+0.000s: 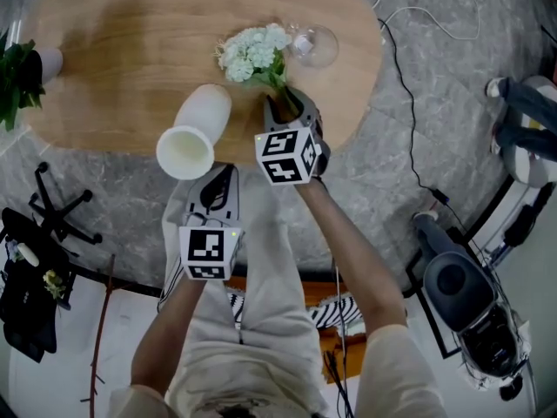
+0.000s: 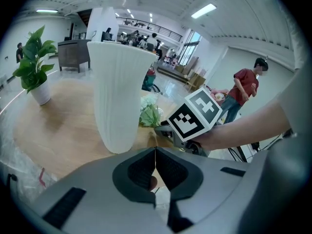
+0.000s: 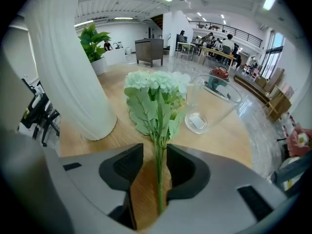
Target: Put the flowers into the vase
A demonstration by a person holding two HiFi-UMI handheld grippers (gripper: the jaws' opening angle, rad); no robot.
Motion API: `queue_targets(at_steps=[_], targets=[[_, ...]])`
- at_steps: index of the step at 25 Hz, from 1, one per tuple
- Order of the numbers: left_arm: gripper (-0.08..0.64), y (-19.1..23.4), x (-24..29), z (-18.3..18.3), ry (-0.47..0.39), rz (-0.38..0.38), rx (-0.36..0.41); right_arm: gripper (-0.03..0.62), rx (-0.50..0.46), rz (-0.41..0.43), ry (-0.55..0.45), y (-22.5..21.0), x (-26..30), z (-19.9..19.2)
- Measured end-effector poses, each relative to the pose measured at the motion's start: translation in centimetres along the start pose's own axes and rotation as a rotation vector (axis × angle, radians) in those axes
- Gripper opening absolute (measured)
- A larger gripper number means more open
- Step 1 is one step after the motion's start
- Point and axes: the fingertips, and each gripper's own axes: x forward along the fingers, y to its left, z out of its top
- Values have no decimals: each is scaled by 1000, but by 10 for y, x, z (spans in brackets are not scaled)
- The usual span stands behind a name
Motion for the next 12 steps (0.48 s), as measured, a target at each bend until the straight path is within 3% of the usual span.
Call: queue_targets(at_steps=[12], targets=[[9,-4,-10,2,-8,-9,8,104,-12,-59,67,-7,9,-4]])
